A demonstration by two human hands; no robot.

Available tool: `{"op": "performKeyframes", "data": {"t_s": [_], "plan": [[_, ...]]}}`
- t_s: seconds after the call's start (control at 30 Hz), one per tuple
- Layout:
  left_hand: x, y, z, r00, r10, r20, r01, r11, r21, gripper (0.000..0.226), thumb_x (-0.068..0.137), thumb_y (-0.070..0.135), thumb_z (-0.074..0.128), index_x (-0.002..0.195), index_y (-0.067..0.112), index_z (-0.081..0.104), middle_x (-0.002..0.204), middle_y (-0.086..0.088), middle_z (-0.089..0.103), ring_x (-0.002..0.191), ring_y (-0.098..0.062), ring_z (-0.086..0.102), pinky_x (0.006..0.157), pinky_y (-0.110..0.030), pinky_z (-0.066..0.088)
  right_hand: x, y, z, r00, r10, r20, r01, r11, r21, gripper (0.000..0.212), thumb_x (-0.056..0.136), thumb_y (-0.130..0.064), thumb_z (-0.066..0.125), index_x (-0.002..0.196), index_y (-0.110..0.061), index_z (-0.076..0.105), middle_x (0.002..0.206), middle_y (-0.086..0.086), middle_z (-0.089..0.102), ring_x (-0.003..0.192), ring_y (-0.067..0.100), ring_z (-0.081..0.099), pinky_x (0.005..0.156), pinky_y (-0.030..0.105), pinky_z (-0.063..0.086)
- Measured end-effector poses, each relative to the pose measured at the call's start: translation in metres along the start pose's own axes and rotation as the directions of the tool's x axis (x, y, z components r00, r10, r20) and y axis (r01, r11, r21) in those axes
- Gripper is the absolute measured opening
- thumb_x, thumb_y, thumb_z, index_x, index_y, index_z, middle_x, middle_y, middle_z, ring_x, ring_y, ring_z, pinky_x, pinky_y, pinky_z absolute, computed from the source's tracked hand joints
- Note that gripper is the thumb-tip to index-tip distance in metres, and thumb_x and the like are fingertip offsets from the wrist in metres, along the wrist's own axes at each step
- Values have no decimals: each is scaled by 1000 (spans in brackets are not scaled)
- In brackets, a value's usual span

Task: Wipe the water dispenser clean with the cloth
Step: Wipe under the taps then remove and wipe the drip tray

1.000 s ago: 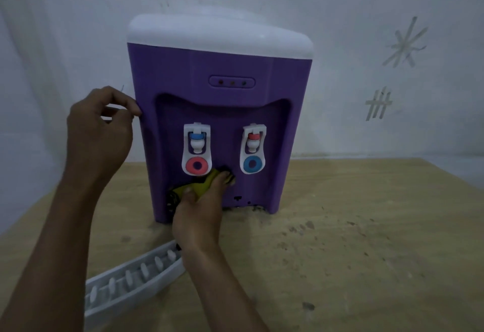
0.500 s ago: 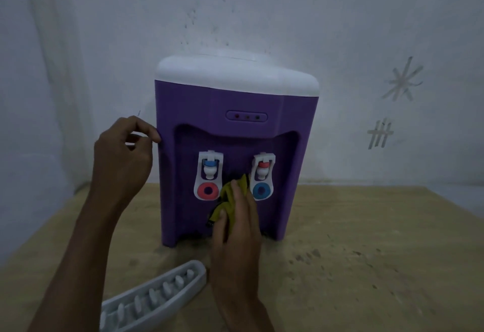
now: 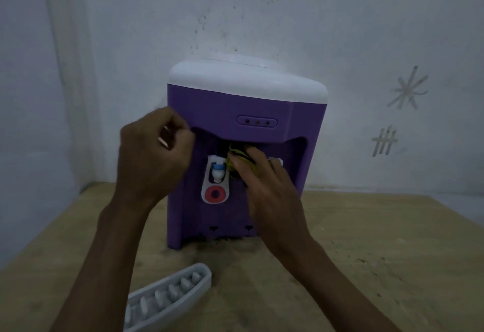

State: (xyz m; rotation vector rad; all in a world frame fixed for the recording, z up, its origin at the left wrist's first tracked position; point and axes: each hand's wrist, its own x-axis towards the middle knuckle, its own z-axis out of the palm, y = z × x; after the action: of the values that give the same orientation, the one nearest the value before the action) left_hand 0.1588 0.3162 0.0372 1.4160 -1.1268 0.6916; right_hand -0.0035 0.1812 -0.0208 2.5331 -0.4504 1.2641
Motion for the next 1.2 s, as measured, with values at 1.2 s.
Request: {"op": "performKeyframes", "data": {"t_s": [1.2], "plan": [[-4, -13, 19, 859, -252, 445, 215, 968, 133, 4, 98, 19, 69, 98, 17, 72, 78, 5, 73, 48, -4, 67, 61, -39, 61, 17, 37, -25, 898, -291, 330, 408, 833, -373, 56, 88, -12, 58, 144, -8, 54, 157, 7, 44, 133, 31, 47, 115, 48, 27]]}}
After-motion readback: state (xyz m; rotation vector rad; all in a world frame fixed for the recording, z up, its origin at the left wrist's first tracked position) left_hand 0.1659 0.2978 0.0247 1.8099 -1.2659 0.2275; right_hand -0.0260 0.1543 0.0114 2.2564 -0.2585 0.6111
